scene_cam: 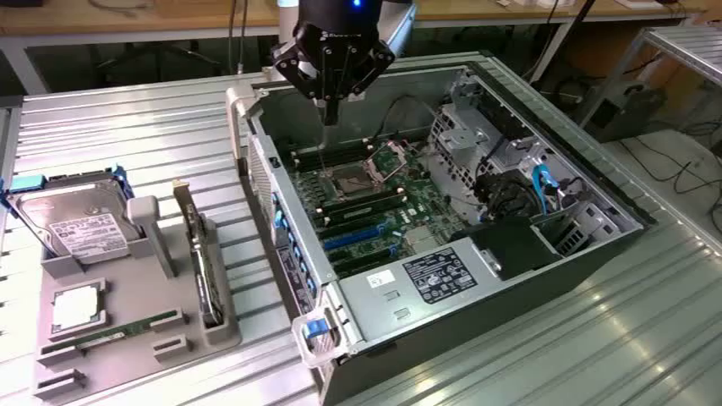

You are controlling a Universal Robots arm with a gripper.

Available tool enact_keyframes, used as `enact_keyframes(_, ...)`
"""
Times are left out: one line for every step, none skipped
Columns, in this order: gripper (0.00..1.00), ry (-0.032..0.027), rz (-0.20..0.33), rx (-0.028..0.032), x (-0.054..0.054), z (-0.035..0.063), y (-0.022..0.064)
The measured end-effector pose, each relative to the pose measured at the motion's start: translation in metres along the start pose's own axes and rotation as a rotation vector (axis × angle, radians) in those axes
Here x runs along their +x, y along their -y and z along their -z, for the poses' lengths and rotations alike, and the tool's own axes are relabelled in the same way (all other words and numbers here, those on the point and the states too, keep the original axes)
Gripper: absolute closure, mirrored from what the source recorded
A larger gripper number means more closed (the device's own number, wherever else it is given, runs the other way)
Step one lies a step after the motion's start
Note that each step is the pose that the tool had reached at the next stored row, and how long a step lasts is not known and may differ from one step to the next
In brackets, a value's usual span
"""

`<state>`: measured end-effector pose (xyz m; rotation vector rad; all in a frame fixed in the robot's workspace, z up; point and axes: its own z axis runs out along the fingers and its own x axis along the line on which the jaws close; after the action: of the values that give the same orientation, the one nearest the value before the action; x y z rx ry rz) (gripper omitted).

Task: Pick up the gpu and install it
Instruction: 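Reach for the gpu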

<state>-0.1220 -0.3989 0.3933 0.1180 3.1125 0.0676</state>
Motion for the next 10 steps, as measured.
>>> enact_keyframes(0.89, 0.0, 0.0, 0.0, 0.0, 0.0, 0.0)
enact_keyframes(0.89, 0.0, 0.0, 0.0, 0.0, 0.0, 0.0)
enact_keyframes(0.89, 0.0, 0.0, 0.0, 0.0, 0.0, 0.0)
enact_keyframes(0.89, 0.0, 0.0, 0.0, 0.0, 0.0, 0.0)
enact_keyframes(0.89, 0.0, 0.0, 0.0, 0.0, 0.0, 0.0)
enact_keyframes(0.89, 0.0, 0.0, 0.0, 0.0, 0.0, 0.0)
enact_keyframes(0.89, 0.0, 0.0, 0.0, 0.0, 0.0, 0.0)
enact_keyframes(0.89, 0.0, 0.0, 0.0, 0.0, 0.0, 0.0)
enact_keyframes(0.89, 0.0, 0.0, 0.0, 0.0, 0.0, 0.0)
enact_keyframes(0.89, 0.0, 0.0, 0.0, 0.0001, 0.0, 0.0)
